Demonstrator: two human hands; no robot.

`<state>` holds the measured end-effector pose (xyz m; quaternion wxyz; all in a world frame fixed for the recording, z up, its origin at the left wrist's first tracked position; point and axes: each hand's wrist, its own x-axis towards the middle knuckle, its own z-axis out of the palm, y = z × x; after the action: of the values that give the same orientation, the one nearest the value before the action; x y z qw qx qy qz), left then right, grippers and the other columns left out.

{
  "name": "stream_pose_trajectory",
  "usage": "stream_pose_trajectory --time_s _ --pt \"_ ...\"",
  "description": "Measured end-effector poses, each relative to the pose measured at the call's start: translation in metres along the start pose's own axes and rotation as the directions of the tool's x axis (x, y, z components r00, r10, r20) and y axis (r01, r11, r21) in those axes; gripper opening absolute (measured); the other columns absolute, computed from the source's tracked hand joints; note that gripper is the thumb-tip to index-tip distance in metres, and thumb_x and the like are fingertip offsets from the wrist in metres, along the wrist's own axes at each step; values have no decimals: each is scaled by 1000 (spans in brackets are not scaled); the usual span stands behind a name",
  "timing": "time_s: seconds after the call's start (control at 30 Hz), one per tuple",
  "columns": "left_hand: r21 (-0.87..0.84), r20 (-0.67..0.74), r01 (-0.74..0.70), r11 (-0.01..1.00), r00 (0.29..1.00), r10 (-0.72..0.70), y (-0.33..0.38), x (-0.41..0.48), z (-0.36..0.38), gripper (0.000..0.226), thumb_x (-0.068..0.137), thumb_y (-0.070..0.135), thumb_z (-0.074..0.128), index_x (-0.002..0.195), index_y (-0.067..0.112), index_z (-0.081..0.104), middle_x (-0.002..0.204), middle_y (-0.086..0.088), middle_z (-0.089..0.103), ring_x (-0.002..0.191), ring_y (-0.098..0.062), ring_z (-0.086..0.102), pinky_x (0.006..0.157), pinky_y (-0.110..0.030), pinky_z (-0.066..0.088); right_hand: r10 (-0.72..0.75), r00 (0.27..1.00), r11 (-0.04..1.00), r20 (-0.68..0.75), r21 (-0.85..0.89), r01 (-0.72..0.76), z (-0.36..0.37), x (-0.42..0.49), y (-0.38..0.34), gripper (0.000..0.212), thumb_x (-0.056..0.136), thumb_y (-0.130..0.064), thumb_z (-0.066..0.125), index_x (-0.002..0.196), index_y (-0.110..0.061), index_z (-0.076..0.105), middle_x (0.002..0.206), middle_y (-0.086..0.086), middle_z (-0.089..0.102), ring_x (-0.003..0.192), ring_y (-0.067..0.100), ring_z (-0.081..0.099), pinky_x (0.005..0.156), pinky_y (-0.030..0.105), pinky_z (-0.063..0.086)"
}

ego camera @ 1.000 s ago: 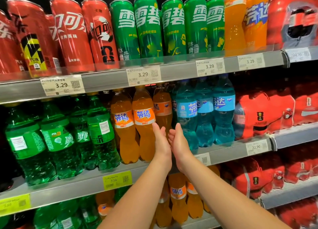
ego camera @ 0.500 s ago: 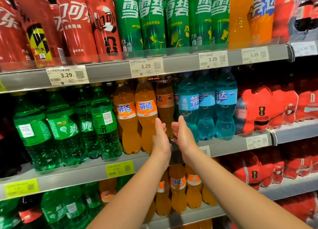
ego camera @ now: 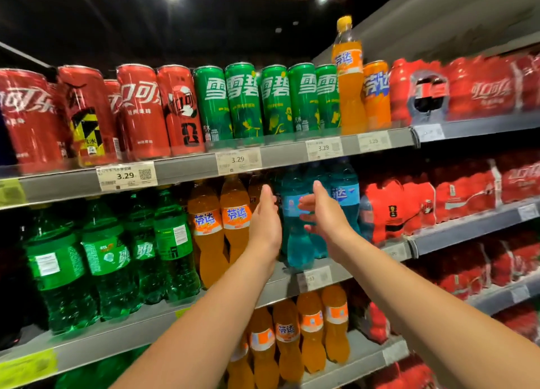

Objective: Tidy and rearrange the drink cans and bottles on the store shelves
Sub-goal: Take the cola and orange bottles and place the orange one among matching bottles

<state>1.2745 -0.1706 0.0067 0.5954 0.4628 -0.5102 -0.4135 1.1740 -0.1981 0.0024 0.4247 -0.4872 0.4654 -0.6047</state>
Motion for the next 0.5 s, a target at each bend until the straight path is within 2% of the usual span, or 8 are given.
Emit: stream_pose_trajectory --time_s 0.07,0.2,0.33,0.5 --pt "-13 21 -22 1000 1000 23 15 0 9 61 96 56 21 134 16 48 139 -4 48 114 -13 44 94 -31 29 -13 999 1000 -31 8 13 -6 -4 -14 46 99 -49 30 84 -17 59 100 3 62 90 21 57 73 33 39" --pt "-37 70 -26 999 997 28 35 -3 27 60 96 57 22 130 18 52 137 -8 50 121 -19 45 94 -33 30 -61 993 998 -97 -27 59 -20 -7 -39 48 99 -49 31 79 -16 59 93 5 62 86 23 56 73 33 39" --pt "-77 110 -20 997 994 28 46 -7 44 58 97 56 22 127 17 53 136 -9 50 118 -18 45 94 -33 31 -72 989 997 -132 -52 65 -41 -2 -56 49 99 -48 31 76 -15 58 86 2 61 81 23 55 75 35 40" --pt "-110 99 -35 993 994 46 64 4 73 58 95 60 22 123 21 54 135 -9 51 111 -21 48 99 -38 34 -141 980 987 -142 -100 127 -70 23 -80 49 99 -49 31 78 -15 59 89 4 62 79 22 56 75 35 43"
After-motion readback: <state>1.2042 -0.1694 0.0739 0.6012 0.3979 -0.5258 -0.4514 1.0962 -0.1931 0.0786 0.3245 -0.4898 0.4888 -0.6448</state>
